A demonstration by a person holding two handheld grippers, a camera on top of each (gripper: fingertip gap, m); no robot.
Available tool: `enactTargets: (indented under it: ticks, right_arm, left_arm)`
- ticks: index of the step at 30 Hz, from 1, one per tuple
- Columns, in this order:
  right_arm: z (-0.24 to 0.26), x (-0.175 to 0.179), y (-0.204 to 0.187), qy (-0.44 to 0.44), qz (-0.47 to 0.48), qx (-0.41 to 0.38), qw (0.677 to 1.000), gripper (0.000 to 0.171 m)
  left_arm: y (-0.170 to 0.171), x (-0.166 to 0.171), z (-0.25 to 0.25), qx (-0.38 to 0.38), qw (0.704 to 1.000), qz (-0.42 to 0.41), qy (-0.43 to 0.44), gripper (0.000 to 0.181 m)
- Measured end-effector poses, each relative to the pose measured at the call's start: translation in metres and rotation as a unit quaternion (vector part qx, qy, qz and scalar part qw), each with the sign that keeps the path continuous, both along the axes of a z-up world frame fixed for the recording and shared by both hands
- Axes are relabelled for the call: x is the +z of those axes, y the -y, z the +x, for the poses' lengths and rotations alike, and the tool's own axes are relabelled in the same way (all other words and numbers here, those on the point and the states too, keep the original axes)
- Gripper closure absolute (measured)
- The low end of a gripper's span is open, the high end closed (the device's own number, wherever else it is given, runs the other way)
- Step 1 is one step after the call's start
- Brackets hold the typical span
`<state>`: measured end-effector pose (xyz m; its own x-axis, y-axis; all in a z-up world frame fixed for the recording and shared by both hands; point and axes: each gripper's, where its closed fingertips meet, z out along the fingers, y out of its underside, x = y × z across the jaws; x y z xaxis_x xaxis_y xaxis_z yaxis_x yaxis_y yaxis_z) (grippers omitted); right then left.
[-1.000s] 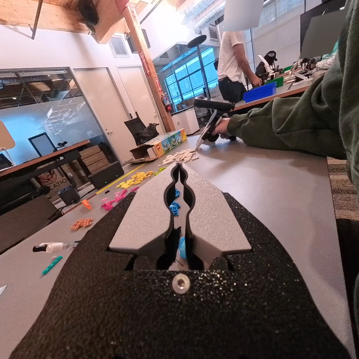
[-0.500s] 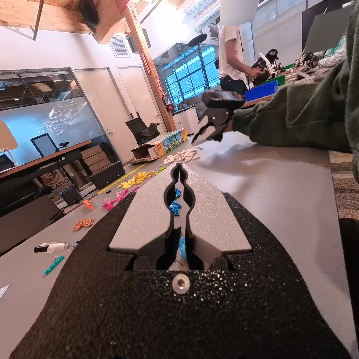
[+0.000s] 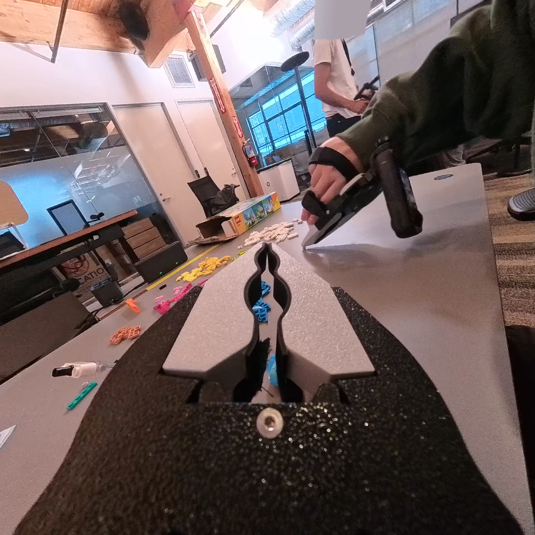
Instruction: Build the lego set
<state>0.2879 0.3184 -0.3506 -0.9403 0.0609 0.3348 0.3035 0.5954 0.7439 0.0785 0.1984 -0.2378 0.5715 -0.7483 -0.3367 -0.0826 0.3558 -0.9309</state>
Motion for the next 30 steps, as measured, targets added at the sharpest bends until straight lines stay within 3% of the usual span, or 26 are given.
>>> enactTargets:
  ticks: [7, 11, 14, 15, 16, 17, 19, 21, 23, 24, 25, 26, 30]
  right_arm:
    - [-0.013, -0.003, 0.017, 0.012, -0.02, 0.049, 0.999, 0.166]
    - [-0.02, 0.007, 0.026, -0.055, -0.036, 0.021, 0.998, 0.136]
    - [-0.019, 0.027, 0.028, -0.2, -0.055, -0.081, 0.975, 0.122]
    - [-0.017, 0.035, 0.028, -0.279, -0.07, -0.133, 0.948, 0.117]
    - [-0.015, 0.042, 0.029, -0.375, -0.094, -0.191, 0.902, 0.117]
    - [-0.013, 0.045, 0.033, -0.476, -0.137, -0.257, 0.83, 0.117]
    - [-0.013, 0.055, 0.046, -0.666, -0.244, -0.349, 0.613, 0.117]
    - [-0.008, 0.073, 0.056, -0.792, -0.321, -0.351, 0.384, 0.118]
    - [0.016, 0.095, 0.061, -0.874, -0.324, -0.296, 0.209, 0.123]
    - [0.029, 0.105, 0.067, -0.9, -0.315, -0.261, 0.152, 0.125]
    - [0.041, 0.114, 0.073, -0.916, -0.299, -0.235, 0.125, 0.127]
    - [0.049, 0.123, 0.078, -0.924, -0.282, -0.223, 0.127, 0.127]
    - [0.07, 0.142, 0.092, -0.929, -0.183, -0.209, 0.246, 0.125]
  left_arm:
    - [0.001, 0.0, 0.0, -0.001, 1.0, 0.002, 0.0, 0.181]
    - [0.001, 0.0, 0.0, 0.0, 1.0, 0.004, -0.001, 0.181]
    - [0.002, 0.0, 0.0, 0.0, 1.0, 0.008, -0.003, 0.181]
    - [0.003, 0.001, 0.0, 0.001, 1.0, 0.01, -0.004, 0.181]
    - [0.003, 0.001, 0.0, 0.001, 1.0, 0.012, -0.005, 0.181]
    - [0.004, 0.001, 0.0, 0.001, 1.0, 0.014, -0.006, 0.181]
    - [0.004, 0.001, 0.001, 0.001, 1.0, 0.017, -0.009, 0.181]
    - [0.005, 0.0, 0.001, 0.001, 1.0, 0.019, -0.012, 0.181]
    - [0.007, 0.0, 0.003, -0.001, 1.0, 0.023, -0.015, 0.181]
    - [0.008, 0.0, 0.003, 0.0, 0.999, 0.026, -0.018, 0.181]
    - [0.008, -0.001, 0.005, 0.001, 0.999, 0.028, -0.024, 0.181]
    - [0.007, -0.003, 0.006, 0.003, 0.999, 0.028, -0.031, 0.181]
    - [0.01, -0.009, 0.014, 0.009, 0.998, 0.028, -0.055, 0.174]
